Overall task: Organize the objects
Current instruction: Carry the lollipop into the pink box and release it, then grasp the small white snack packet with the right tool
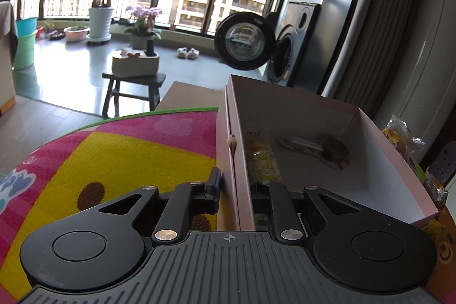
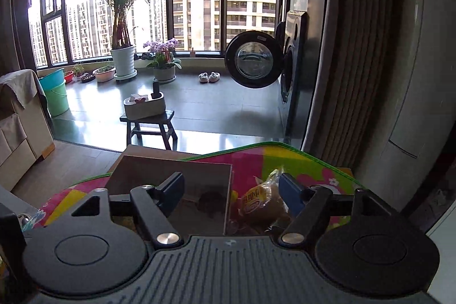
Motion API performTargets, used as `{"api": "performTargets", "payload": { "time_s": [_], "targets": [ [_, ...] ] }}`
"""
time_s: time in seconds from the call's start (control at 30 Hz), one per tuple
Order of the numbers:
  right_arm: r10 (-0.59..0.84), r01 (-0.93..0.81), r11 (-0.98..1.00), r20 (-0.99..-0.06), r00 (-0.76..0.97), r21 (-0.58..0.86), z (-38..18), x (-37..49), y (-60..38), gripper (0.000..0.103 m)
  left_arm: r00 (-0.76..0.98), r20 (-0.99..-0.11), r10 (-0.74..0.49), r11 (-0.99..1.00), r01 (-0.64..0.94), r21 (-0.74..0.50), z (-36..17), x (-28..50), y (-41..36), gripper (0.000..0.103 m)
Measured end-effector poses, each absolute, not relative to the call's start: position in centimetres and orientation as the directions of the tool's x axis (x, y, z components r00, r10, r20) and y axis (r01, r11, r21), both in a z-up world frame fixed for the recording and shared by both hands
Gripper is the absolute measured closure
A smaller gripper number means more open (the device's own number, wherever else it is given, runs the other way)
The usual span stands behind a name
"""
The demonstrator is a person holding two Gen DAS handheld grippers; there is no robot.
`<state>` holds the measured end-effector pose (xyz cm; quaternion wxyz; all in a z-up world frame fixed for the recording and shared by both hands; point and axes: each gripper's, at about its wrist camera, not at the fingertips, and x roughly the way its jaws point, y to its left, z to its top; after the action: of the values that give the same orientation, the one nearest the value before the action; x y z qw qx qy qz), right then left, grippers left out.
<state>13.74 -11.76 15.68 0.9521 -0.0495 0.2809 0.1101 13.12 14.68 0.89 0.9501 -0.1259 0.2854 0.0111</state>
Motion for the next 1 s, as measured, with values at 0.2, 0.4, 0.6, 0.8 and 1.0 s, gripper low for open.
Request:
{"api": "performTargets", "payload": {
  "time_s": [0.2,0.4,0.6,0.8,1.0],
  "targets": [
    [0.094,-0.231,0.955,-0.549,0.831,-0.187,11.7,11.9,-14.4,0.012,0.838,-0.544,-0.050,0.968,-0.093,-0.232,0.9,13.0,14.7,0.086],
    [0.099,-0.262,0.949,-0.620,0.778,-0.178,7.8,11.6,-15.8,0.014,0.838,-0.543,-0.049,0.968,-0.093,-0.231,0.9,13.0,14.7,0.086],
    [0.060,-0.209,0.966,-0.654,0.754,-0.152,5.9,13.5,-16.7,0.036,0.838,-0.543,-0.049,0.968,-0.093,-0.232,1.0,13.0,14.7,0.086],
    [0.078,-0.072,0.997,-0.706,0.704,0.038,5.4,15.6,-20.2,0.060,0.838,-0.543,-0.049,0.968,-0.093,-0.231,1.0,13.0,14.7,0.086],
    [0.050,0.060,0.990,-0.703,0.710,0.131,5.2,16.3,-24.8,0.060,0.839,-0.543,-0.049,0.968,-0.093,-0.231,1.0,12.9,14.7,0.086]
  ]
}}
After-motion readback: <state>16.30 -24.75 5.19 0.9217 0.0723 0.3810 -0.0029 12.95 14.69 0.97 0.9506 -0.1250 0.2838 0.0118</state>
